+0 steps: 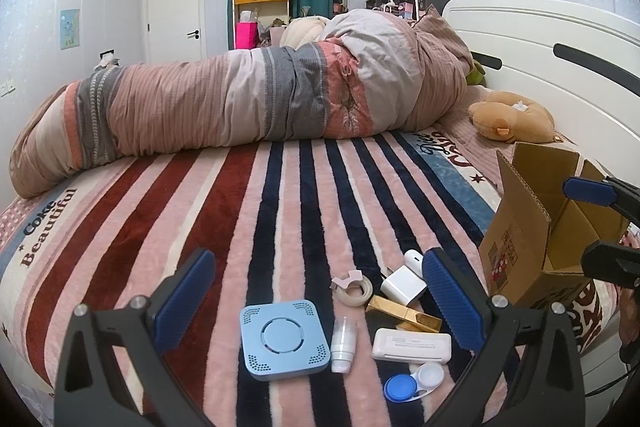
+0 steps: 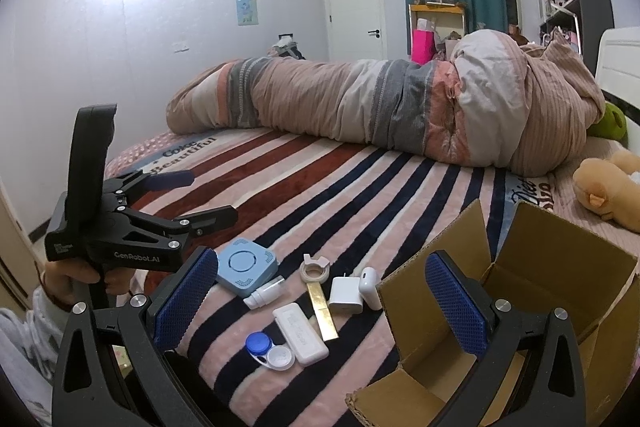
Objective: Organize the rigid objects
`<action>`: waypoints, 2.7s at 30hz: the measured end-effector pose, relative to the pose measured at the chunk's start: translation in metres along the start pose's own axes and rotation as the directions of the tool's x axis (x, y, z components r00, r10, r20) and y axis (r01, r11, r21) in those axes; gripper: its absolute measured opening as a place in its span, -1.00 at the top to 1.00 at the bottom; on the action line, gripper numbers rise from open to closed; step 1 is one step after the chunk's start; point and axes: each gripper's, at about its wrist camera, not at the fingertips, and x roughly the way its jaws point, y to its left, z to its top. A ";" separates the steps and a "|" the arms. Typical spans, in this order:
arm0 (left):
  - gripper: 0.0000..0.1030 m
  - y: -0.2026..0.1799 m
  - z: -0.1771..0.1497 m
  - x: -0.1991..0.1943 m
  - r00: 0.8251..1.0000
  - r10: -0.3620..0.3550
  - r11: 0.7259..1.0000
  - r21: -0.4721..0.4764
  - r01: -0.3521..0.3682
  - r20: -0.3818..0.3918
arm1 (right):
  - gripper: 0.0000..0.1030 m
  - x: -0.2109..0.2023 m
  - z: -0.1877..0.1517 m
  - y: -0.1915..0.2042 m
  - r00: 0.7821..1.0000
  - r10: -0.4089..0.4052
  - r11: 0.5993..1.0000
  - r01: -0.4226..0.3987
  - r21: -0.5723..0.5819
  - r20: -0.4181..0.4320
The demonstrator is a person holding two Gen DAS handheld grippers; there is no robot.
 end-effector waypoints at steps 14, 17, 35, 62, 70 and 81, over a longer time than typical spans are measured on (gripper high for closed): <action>-0.99 0.004 0.000 0.002 1.000 -0.001 1.000 -0.003 0.001 -0.003 | -1.00 0.000 -0.001 0.000 1.000 0.004 1.000 -0.004 -0.002 -0.003; -0.99 0.004 -0.001 0.003 1.000 0.001 1.000 -0.004 -0.001 -0.004 | -1.00 0.000 -0.001 0.001 1.000 -0.001 1.000 0.001 -0.008 -0.004; -0.99 0.012 -0.003 0.001 0.999 -0.031 0.999 -0.013 0.031 0.013 | -1.00 -0.003 -0.002 0.014 0.997 -0.074 0.995 0.074 -0.062 0.002; -0.99 0.083 -0.088 0.099 0.975 -0.050 0.999 -0.024 0.045 -0.218 | -0.28 0.113 -0.123 0.055 0.949 0.044 0.996 -0.016 0.092 -0.313; -0.99 0.074 -0.090 0.110 0.967 -0.123 0.992 -0.065 0.111 -0.223 | -0.30 0.139 -0.120 0.077 0.945 -0.047 0.998 0.054 0.015 -0.323; -0.99 0.056 -0.095 0.114 0.948 -0.186 0.983 -0.059 0.176 -0.260 | -0.16 0.116 -0.103 0.087 0.959 -0.094 0.992 0.067 -0.110 -0.269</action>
